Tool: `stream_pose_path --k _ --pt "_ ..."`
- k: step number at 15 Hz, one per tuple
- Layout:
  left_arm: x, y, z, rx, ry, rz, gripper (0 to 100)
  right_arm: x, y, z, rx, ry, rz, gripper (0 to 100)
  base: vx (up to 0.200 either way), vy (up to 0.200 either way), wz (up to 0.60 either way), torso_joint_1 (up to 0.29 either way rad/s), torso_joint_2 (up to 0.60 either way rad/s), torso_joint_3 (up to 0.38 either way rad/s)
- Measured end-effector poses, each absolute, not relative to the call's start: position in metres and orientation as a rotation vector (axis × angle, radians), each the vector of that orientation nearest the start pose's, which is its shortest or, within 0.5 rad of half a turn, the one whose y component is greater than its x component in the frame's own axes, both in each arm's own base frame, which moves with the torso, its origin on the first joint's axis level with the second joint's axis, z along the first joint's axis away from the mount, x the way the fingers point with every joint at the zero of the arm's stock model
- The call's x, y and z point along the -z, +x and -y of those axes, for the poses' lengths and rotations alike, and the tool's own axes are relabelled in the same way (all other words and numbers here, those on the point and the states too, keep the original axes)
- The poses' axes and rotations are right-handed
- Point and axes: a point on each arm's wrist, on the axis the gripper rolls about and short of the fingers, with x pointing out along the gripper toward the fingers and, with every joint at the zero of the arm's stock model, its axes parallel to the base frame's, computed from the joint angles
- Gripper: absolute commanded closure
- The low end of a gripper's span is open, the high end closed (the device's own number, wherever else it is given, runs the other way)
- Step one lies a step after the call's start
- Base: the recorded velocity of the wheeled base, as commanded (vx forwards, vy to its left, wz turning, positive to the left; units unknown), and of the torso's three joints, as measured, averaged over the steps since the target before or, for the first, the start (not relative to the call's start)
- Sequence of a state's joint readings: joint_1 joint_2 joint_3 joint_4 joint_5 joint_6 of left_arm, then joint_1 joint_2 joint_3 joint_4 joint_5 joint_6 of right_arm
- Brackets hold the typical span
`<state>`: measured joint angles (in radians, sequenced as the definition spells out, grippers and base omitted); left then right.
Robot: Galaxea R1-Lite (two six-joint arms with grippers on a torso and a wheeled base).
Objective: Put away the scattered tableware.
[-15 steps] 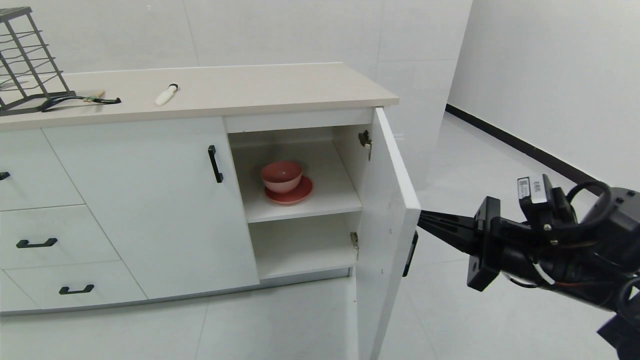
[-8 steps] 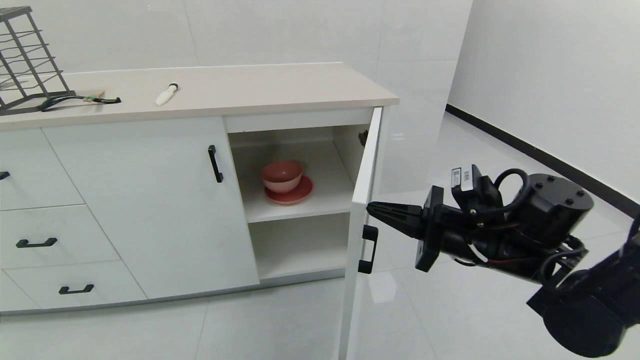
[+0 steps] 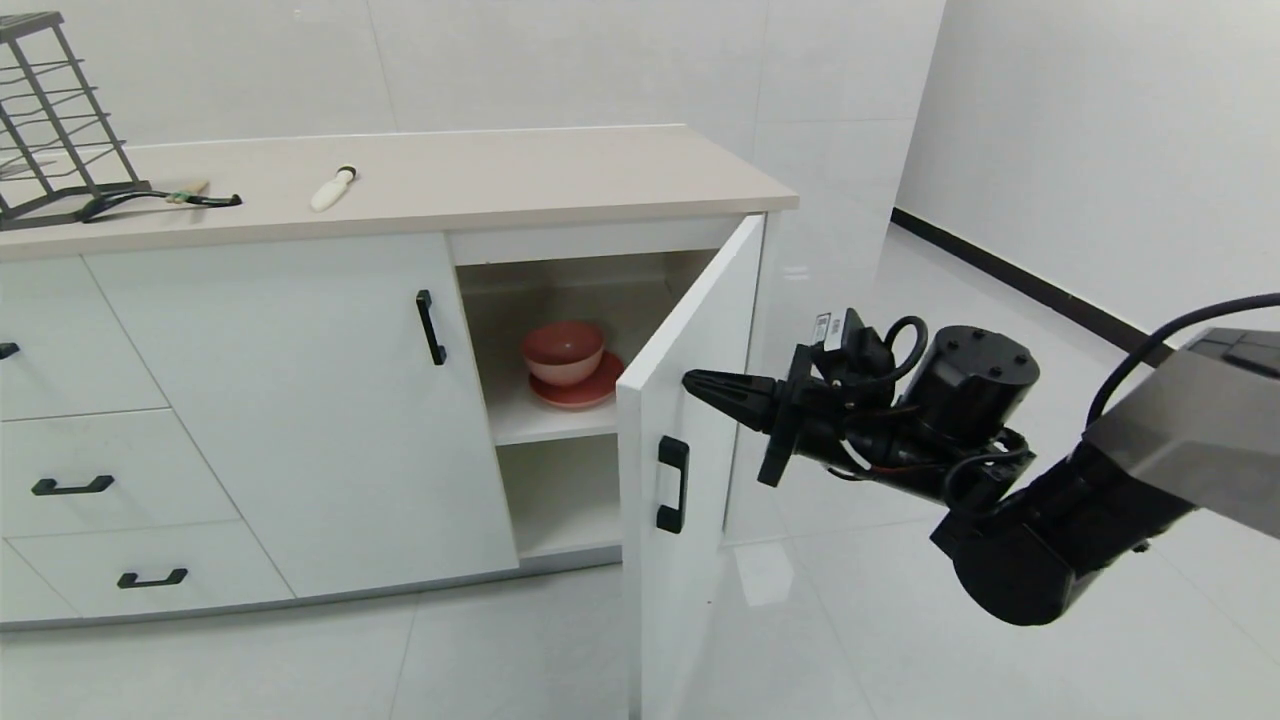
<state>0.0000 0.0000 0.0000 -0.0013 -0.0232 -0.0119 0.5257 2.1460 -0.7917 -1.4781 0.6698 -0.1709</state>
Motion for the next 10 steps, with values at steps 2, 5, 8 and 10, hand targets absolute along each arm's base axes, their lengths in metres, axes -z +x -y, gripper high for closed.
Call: stream_pose_path --k 2,5,8,10 --pt "-0.076 -0.023 0.001 0.023 -0.011 0.001 0 -0.104 0.326 -0.206 -1.179 -0.161 0.248 100 0.0 0.0 0.0 0.0 0.0 0.0" --pt "-0.076 -0.023 0.001 0.023 -0.012 0.001 0 -0.094 0.345 -0.216 -1.176 -0.162 0.272 100 0.0 0.0 0.0 0.0 0.0 0.0" --pt "-0.076 -0.023 0.001 0.023 -0.012 0.001 0 -0.09 0.366 -0.227 -1.143 -0.163 0.323 100 0.0 0.0 0.0 0.0 0.0 0.0" --pt "-0.076 -0.023 0.001 0.023 -0.012 0.001 0 -0.087 0.386 -0.235 -1.094 -0.157 0.37 100 0.0 0.0 0.0 0.0 0.0 0.0"
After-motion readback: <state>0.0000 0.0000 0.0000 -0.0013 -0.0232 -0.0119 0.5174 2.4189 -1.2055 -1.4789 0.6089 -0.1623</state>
